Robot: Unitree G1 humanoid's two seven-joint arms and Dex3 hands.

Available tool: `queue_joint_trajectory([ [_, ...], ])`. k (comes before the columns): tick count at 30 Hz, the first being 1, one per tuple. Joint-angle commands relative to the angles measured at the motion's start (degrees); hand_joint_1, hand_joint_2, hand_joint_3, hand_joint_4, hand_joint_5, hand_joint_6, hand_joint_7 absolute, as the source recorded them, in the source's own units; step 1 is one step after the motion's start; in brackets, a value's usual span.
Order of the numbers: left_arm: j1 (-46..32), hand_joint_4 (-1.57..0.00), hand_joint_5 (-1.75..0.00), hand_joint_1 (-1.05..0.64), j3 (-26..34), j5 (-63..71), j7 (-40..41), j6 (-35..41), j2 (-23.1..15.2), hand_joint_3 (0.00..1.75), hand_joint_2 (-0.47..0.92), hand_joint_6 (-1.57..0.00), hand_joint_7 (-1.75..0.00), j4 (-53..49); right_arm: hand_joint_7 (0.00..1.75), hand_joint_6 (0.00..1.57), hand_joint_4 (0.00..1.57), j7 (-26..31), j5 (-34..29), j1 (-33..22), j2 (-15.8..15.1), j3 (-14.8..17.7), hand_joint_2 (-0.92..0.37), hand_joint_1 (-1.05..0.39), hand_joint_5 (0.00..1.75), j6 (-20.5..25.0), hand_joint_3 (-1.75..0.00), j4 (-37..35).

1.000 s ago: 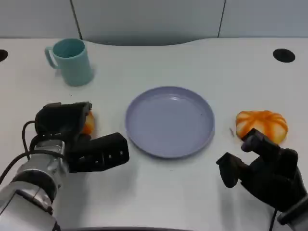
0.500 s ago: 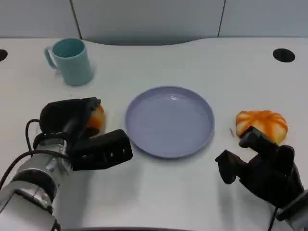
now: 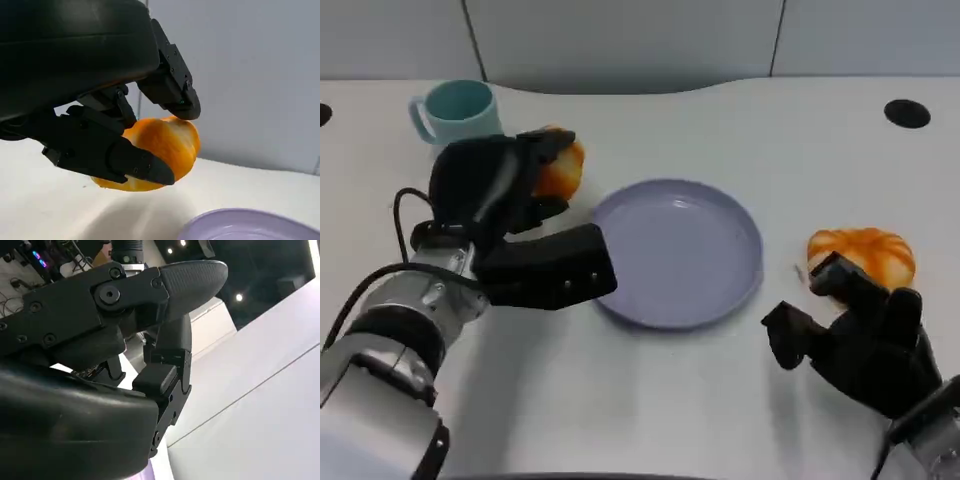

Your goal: Grasp the bread from the table and place it into the plate.

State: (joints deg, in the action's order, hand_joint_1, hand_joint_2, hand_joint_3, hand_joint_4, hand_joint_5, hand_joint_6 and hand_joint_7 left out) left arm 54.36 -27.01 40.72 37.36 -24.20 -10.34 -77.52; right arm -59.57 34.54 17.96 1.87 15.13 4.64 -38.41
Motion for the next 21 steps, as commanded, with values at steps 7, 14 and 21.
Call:
queue_joint_trajectory([
  [7,0.7,-1.01,-0.51,-0.12,1.5,-2.2,2.4,-6.4,4.0,0.02,0.84,-0.80,-0.02,0.6,1.09,0.73,0.82,-1.4,-0.2,1.5,-0.4,0.3,-0.92,-0.73,1.52,-3.7,-0.21,-1.1],
  [14,-0.2,-0.99,-0.52,-0.09,1.0,-2.3,1.6,-9.2,7.6,0.00,0.83,-0.80,-0.02,0.4,1.06,0.74,0.83,-0.9,0.1,1.8,0.2,0.2,-0.92,-0.73,1.52,-2.8,-0.18,-1.3],
  [21,-1.3,-0.99,-0.49,-0.07,0.1,-1.9,1.2,-10.6,9.5,0.00,0.84,-0.84,-0.03,0.2,0.88,0.83,0.89,-1.1,1.0,2.5,0.4,0.5,-0.92,-0.73,1.39,0.2,-0.11,-2.1],
])
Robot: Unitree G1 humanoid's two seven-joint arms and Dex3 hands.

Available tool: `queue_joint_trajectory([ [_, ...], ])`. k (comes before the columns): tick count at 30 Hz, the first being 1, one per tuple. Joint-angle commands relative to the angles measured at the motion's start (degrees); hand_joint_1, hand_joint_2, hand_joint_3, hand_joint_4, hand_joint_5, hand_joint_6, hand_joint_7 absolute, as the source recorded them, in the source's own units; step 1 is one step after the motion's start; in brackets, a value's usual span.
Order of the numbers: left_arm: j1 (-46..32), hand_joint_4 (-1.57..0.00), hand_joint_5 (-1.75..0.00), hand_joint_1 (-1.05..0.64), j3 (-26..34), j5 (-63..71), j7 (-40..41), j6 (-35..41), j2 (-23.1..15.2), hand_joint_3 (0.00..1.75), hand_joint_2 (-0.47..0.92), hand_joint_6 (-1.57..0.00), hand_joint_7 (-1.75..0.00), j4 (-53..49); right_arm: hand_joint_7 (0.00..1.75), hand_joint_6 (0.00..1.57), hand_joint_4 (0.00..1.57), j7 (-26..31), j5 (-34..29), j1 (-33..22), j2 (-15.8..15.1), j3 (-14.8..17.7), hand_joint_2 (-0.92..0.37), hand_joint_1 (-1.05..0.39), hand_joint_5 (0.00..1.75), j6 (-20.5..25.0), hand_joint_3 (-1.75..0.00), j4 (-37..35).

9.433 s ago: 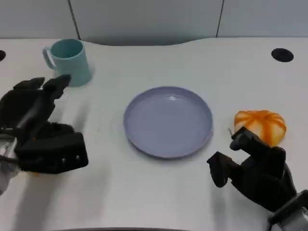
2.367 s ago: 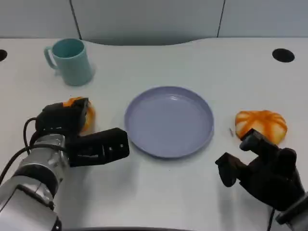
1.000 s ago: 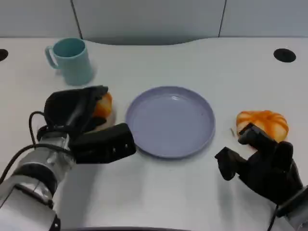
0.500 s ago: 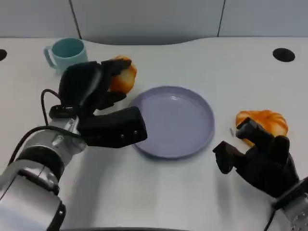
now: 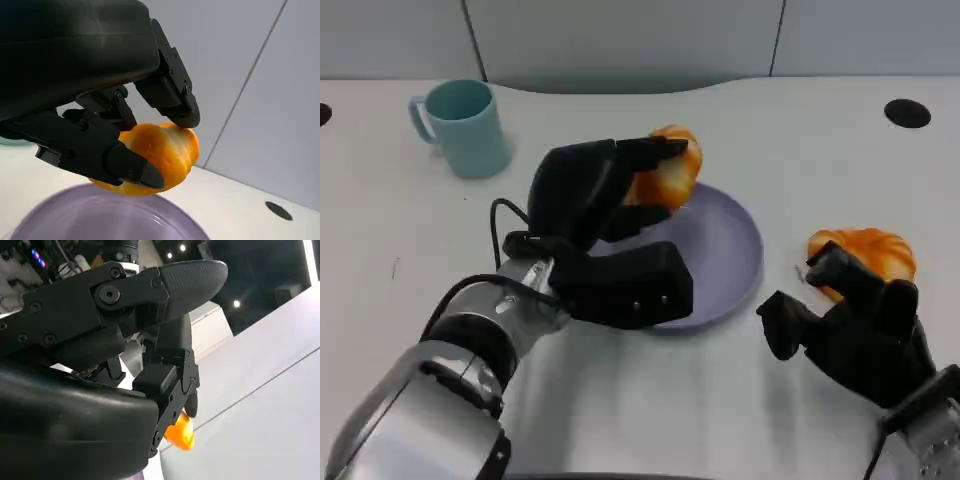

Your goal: Grasp the bread from the table and place it into the plate.

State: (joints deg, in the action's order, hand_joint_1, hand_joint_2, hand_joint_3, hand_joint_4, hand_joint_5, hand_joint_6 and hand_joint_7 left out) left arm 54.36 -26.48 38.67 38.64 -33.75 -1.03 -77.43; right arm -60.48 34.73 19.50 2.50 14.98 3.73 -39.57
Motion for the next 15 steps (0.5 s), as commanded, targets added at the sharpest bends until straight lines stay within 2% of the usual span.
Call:
queue_joint_trajectory([
  [1,-1.5,-1.00,-0.48,-0.07,-0.5,0.1,-0.3,-1.2,0.3,0.00,0.84,-0.84,-0.03,0.0,0.87,0.84,0.89,0.2,0.7,0.8,-0.1,0.6,-0.92,-0.73,1.38,1.4,-0.11,-0.5],
  [10,-2.0,-0.99,-0.46,-0.07,-2.8,2.1,0.9,-0.5,-0.2,0.00,0.85,-0.83,-0.01,-0.2,0.79,0.88,0.90,0.0,0.6,1.3,-0.1,0.7,-0.92,-0.73,1.36,1.7,-0.11,-0.9],
  [12,-1.9,-0.81,-0.36,-0.18,-3.3,2.7,1.2,1.1,-0.3,0.00,0.84,-0.75,0.00,-0.2,0.79,0.89,0.91,0.2,0.5,1.3,-0.2,0.8,-0.92,-0.73,1.37,1.8,-0.12,-0.9],
  [13,-1.9,-0.79,-0.34,-0.19,-3.1,2.4,-0.5,2.4,-0.2,0.00,0.84,-0.74,0.00,-0.3,0.79,0.89,0.91,0.5,0.3,1.3,-0.1,0.7,-0.92,-0.73,1.37,1.6,-0.12,-0.8],
  [15,-1.8,-0.41,-0.12,-0.43,-2.7,1.8,-3.3,4.0,-0.2,0.01,0.87,-0.43,0.00,-0.4,0.79,0.90,0.92,0.8,0.3,1.2,-0.1,0.7,-0.92,-0.73,1.37,1.9,-0.12,-0.6],
])
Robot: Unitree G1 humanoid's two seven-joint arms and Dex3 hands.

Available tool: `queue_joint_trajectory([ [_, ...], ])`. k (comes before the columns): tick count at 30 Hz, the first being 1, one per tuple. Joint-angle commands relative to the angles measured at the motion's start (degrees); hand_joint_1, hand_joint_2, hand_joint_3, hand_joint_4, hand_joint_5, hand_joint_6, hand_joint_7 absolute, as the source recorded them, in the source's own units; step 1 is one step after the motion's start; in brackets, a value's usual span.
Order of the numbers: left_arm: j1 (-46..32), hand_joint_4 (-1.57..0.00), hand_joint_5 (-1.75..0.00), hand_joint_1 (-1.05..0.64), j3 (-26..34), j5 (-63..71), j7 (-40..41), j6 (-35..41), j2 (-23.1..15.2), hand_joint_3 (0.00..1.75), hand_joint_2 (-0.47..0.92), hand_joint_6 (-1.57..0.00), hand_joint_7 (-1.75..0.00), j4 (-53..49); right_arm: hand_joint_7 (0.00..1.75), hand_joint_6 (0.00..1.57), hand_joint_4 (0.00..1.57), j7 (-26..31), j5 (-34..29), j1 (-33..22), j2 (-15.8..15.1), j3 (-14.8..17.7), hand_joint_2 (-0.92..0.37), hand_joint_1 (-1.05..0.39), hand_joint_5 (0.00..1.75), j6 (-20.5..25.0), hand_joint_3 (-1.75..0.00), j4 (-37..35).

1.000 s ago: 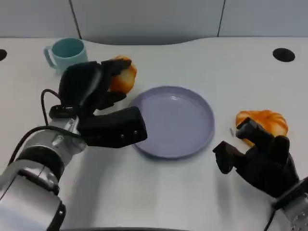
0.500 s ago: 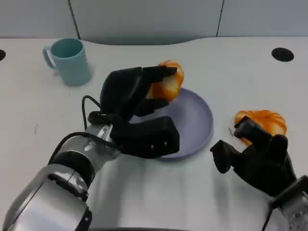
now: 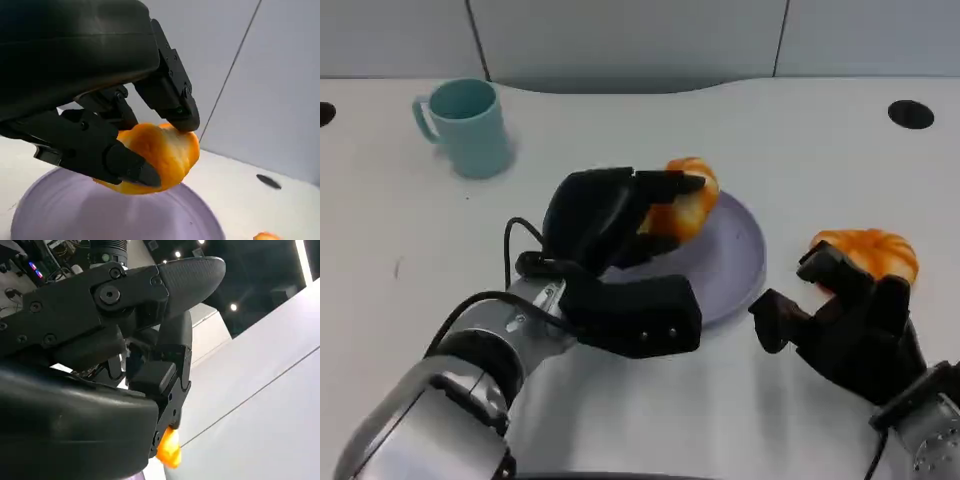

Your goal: Grasp the bread from the table and place it into the plate.

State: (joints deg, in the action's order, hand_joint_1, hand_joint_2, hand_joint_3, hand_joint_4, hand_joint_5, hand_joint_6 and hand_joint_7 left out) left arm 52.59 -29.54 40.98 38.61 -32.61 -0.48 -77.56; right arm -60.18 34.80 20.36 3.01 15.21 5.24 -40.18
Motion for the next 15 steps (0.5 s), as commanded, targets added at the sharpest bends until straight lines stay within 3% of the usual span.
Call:
queue_joint_trajectory([
  [1,0.0,-0.35,-0.09,-0.47,0.4,-0.6,-4.2,3.6,-0.7,0.01,0.87,-0.38,0.00,-0.3,0.79,0.90,0.92,0.7,0.0,0.2,-0.5,0.3,-0.92,-0.74,1.37,0.0,-0.11,0.4],
  [3,0.1,-0.22,-0.02,-0.59,0.3,-0.6,-4.8,4.2,-0.8,0.01,0.88,-0.29,0.00,-0.1,0.79,0.90,0.91,0.6,-0.3,0.2,-0.4,0.4,-0.92,-0.74,1.39,-0.9,-0.12,0.1],
  [6,0.0,-0.16,0.00,-0.68,0.6,-1.0,-5.2,4.2,-0.8,0.01,0.89,-0.27,-0.01,0.1,0.80,0.90,0.91,-0.2,-0.2,0.9,-0.5,0.6,-0.92,-0.74,1.40,-1.2,-0.12,-1.3],
  [15,0.0,-0.15,0.00,-0.77,0.9,-1.0,-5.2,3.7,-1.2,0.01,0.91,-0.30,-0.01,0.3,0.78,0.90,0.92,0.6,0.2,0.2,-0.1,0.4,-0.92,-0.73,1.41,-0.2,-0.12,0.3],
])
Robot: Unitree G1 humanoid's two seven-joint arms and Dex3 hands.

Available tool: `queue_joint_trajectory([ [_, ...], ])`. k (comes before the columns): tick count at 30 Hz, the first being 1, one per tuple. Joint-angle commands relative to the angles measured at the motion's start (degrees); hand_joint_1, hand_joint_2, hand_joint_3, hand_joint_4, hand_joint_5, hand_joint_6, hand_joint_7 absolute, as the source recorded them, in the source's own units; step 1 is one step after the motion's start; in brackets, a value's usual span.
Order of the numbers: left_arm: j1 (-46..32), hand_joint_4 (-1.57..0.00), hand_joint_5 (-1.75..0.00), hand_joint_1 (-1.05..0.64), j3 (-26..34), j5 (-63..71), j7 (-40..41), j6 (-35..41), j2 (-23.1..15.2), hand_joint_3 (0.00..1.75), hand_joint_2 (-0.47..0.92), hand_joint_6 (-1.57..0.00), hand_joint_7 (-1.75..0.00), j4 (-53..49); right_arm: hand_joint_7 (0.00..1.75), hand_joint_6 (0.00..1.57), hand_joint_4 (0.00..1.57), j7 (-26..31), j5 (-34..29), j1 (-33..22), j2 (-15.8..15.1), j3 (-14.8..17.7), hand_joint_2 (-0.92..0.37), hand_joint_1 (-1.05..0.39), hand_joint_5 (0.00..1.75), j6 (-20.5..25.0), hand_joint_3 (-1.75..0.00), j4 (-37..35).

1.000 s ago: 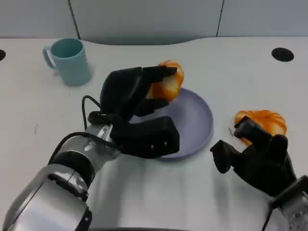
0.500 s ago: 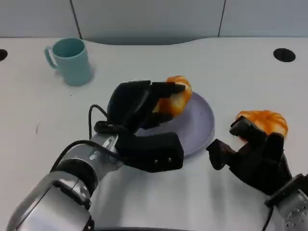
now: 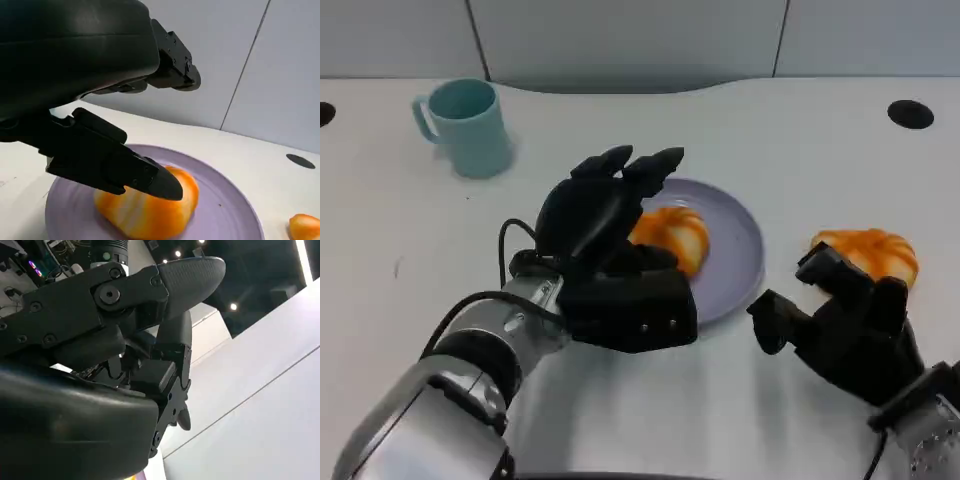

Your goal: Grasp the bread from the table and place it into the plate.

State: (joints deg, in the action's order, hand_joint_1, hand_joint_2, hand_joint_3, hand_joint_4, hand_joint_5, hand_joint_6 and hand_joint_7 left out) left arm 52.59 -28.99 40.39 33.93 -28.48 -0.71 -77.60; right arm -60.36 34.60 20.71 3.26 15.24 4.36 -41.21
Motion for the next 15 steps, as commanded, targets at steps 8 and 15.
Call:
queue_joint_trajectory([
  [8,-1.2,-0.20,-0.03,-0.74,9.5,-10.7,-7.4,-5.1,-0.8,0.01,0.92,-0.31,-0.01,0.8,0.75,0.91,0.91,1.5,0.0,-0.3,0.2,0.2,-0.92,-0.73,1.38,0.2,-0.12,1.4],
  [15,-1.6,-0.19,-0.05,-0.84,44.9,-55.9,-59.6,6.3,1.2,0.18,0.92,-0.19,0.00,5.0,0.81,0.86,0.87,2.3,-0.1,1.1,1.3,0.2,-0.92,-0.73,1.44,-1.0,-0.13,0.2],
])
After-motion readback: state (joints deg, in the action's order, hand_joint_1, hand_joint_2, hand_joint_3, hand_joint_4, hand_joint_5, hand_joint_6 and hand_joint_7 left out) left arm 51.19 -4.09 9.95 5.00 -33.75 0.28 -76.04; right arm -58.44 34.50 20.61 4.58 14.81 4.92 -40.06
